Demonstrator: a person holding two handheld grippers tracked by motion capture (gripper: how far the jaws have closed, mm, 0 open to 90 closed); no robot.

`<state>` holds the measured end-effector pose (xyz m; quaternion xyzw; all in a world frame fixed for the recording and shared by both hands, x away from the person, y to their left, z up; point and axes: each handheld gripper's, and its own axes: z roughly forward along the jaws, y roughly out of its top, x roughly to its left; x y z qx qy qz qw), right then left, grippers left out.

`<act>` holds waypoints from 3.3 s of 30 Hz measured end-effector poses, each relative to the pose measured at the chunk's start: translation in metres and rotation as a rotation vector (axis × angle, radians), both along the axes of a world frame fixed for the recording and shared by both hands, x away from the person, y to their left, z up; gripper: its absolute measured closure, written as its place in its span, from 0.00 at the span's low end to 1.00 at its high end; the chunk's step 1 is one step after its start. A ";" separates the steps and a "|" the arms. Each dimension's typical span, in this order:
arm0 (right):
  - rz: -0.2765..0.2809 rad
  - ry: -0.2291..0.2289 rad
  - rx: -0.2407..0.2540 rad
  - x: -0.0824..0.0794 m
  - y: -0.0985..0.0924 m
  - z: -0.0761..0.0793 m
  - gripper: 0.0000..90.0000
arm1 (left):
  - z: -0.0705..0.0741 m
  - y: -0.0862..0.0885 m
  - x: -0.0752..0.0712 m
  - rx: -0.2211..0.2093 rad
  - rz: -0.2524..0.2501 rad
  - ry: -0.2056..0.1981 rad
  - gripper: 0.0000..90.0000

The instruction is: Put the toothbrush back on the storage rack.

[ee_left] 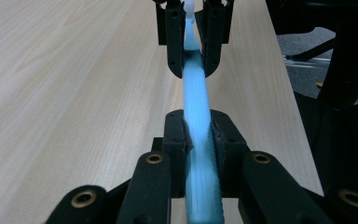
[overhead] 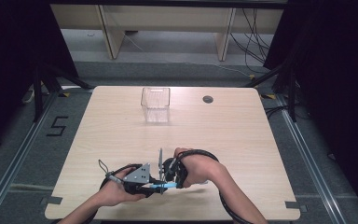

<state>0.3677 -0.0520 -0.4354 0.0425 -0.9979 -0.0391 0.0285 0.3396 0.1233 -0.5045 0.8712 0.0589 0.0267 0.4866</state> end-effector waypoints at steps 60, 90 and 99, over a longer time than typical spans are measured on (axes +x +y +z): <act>-0.808 -0.159 1.020 -0.023 -0.078 -0.036 0.60 | 0.010 0.044 0.013 -0.319 0.410 -0.111 0.87; -0.886 -0.071 1.072 -0.009 -0.070 -0.035 0.49 | 0.014 0.048 0.015 -0.345 0.450 -0.132 0.87; -0.909 -0.075 1.120 -0.007 -0.065 -0.028 0.47 | 0.011 0.047 0.012 -0.378 0.456 -0.142 0.87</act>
